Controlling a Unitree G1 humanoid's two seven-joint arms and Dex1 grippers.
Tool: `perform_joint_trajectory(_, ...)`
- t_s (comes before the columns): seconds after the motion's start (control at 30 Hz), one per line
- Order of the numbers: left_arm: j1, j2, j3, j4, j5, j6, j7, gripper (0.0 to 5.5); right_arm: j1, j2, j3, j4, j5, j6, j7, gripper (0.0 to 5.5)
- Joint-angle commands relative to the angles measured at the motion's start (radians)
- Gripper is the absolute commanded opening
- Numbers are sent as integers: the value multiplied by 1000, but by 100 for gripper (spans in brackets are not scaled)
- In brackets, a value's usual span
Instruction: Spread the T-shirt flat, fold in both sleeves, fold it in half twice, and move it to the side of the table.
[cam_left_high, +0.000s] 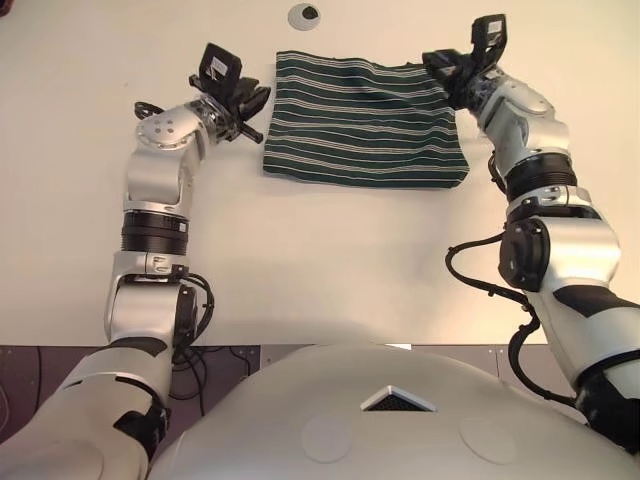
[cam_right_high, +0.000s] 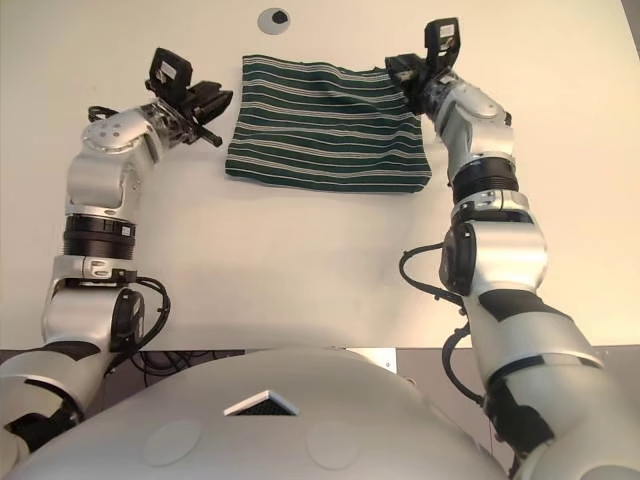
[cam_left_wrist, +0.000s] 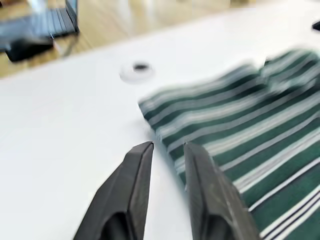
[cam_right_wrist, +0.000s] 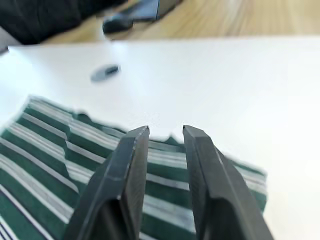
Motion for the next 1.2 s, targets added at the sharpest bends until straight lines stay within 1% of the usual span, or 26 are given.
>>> perform_joint_trajectory(0.03, 55, 53, -44, -209, -61, 113, -112, 107, -18, -37, -48, -78, 51, 28, 5, 122)
perform_joint_trajectory(0.1, 116, 72, -77, -291, -70, 158, -137, 107, -3, -31, -50, -128, 63, 44, 4, 122)
perform_joint_trajectory(0.2, 196, 77, -100, -358, -74, 197, -130, 107, 40, -13, -43, -212, 69, 69, 0, 122)
perform_joint_trajectory(0.3, 253, 86, -129, -364, -58, 202, -131, 107, 77, -3, -35, -276, 77, 91, -13, 122)
perform_joint_trajectory(0.37, 283, 97, -145, -323, -31, 183, -122, 107, 98, 3, -29, -314, 81, 106, -21, 122)
perform_joint_trajectory(0.43, 306, 127, -173, -283, 2, 146, -137, 107, 110, 6, -22, -338, 84, 116, -26, 122)
perform_joint_trajectory(0.5, 298, 206, -207, -209, 54, 56, -206, 107, 112, 5, -13, -350, 81, 124, -20, 122)
perform_joint_trajectory(0.57, 234, 279, -226, -94, 109, -44, -265, 107, 114, -2, -4, -358, 76, 125, -16, 122)
perform_joint_trajectory(0.63, 124, 338, -244, 36, 177, -163, -293, 107, 112, -9, 20, -365, 61, 111, -6, 122)
perform_joint_trajectory(0.73, -26, 302, -177, 129, 129, -219, -306, 107, 124, -10, 81, -399, 30, 90, 29, 122)
perform_joint_trajectory(0.8, -111, 258, -120, 181, 88, -234, -276, 107, 142, -11, 130, -431, 6, 79, 61, 122)
perform_joint_trajectory(0.87, -168, 230, -75, 206, 58, -240, -251, 107, 161, -16, 191, -464, -32, 68, 94, 122)
perform_joint_trajectory(0.9, -176, 220, -61, 183, 38, -223, -256, 107, 166, -19, 223, -472, -51, 75, 112, 122)
perform_joint_trajectory(0.97, -152, 205, -64, 99, 11, -180, -281, 107, 147, -23, 284, -432, -110, 65, 123, 122)
perform_joint_trajectory(1.03, -98, 204, -112, 12, 27, -160, -305, 107, 115, -24, 325, -371, -152, 58, 138, 122)
perform_joint_trajectory(1.1, -35, 201, -156, -41, 58, -152, -302, 107, 63, -27, 383, -267, -215, 75, 156, 122)
perform_joint_trajectory(1.2, 47, 183, -152, -112, 48, -116, -271, 107, -51, -17, 427, -72, -288, 17, 165, 122)
